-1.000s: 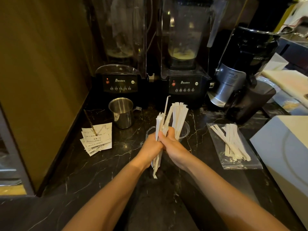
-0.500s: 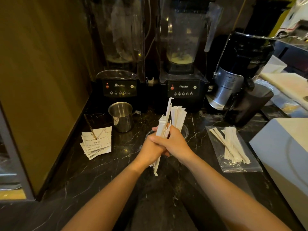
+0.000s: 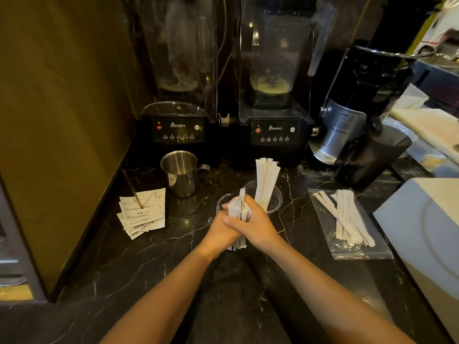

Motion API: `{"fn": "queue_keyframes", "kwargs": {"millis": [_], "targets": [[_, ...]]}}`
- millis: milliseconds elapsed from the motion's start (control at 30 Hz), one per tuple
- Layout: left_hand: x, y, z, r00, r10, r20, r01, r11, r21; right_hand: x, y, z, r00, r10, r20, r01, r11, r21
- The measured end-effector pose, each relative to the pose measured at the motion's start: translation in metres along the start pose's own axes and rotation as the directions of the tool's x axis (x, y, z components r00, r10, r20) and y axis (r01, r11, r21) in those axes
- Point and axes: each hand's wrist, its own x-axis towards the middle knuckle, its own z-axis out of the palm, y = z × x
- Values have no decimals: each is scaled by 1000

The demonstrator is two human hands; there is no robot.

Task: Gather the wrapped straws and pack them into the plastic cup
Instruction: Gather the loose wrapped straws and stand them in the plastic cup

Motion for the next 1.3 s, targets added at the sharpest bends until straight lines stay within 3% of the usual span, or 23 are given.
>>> {"fn": "queue_keyframes", "kwargs": {"millis": [133,367,633,967,1300], "targets": [[-3,-5,0,997,77,-12,-77,997,-8,0,8,4,1000,14,7,-14,1000,25],[-8,-4,-15,971,128,202,-137,990,32,-2,16,4,999,33,31,-34,999,28],[-9,26,-36,924,164,346,-196,979,59,1,-7,-2,1000,-17,-15,17,1000,-4],[21,123,-50,903,370,220,-401,908,118,28,-104,-59,978,-183,-101,185,983,8],[57,109,-14,930,288,226,-308,950,56,45,-73,-84,991,-83,-107,79,996,-48]]}}
